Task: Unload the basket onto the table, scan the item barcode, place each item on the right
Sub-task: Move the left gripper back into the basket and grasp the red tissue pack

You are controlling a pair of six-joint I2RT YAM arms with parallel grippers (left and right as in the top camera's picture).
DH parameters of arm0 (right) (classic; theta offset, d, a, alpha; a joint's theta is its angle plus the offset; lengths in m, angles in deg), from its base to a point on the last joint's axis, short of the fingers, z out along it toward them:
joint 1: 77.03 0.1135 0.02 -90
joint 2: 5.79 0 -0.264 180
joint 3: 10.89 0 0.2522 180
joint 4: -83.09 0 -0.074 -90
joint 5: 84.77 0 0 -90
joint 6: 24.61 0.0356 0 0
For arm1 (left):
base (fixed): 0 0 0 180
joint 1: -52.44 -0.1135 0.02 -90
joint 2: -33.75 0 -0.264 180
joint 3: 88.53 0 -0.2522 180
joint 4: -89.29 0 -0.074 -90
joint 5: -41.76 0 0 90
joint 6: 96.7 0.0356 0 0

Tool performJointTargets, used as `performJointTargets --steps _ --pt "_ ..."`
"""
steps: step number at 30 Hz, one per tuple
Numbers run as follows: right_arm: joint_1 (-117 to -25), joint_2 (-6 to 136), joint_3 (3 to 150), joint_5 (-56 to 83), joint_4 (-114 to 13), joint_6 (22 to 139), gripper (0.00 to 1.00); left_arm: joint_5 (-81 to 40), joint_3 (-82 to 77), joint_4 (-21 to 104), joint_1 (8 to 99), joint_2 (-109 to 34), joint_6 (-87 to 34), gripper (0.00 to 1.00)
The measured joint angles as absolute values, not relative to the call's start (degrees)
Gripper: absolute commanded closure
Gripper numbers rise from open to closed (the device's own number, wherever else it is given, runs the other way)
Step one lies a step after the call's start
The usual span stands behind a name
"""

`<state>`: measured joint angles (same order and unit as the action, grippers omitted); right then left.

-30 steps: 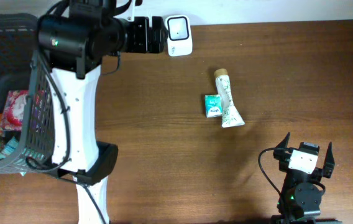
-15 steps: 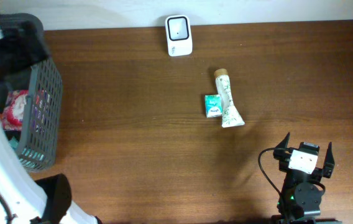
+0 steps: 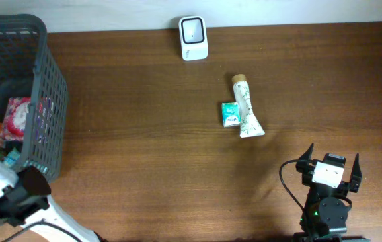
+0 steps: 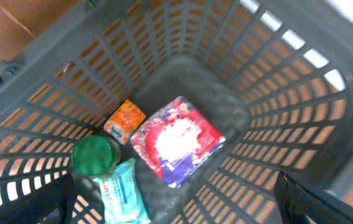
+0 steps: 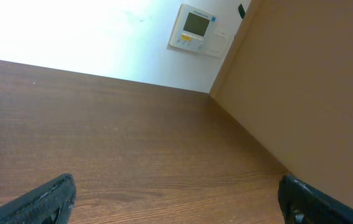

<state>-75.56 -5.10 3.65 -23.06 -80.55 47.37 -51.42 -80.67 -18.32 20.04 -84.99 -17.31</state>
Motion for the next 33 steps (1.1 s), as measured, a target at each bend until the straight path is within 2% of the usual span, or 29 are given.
performJointTargets --steps 7,11,17,19,22,29,33 --pt "-75.6 -5.1 3.6 -23.1 -80.6 47.4 0.01 -51.7 -79.4 -21.1 20.0 -87.7 -10.7 0.01" --pt "-75.6 -5.1 3.6 -23.0 -80.6 47.4 0.02 -51.7 -71.4 -18.9 20.0 -87.8 -7.3 0.01" --pt "-75.6 -5.1 3.6 -23.1 -80.6 47.3 0.01 -49.1 -56.6 -9.9 20.0 -88.0 -0.1 0.00" --pt "-75.6 -5.1 3.6 -23.1 -80.6 47.4 0.01 -48.3 -50.2 -6.3 20.0 -88.1 3.3 0.05" --pt "-75.6 -5.1 3.6 -23.1 -80.6 47.3 0.01 -48.0 -43.8 -1.2 20.0 -88.1 7.2 0.04" --pt "-75.6 -5.1 3.6 -23.1 -80.6 47.4 0.01 -48.0 -34.5 5.8 20.0 -88.1 14.9 0.04" --pt "-75.6 -5.1 3.6 -23.1 -80.6 47.4 0.01 -44.1 -31.0 8.1 20.0 -88.1 21.6 0.05"
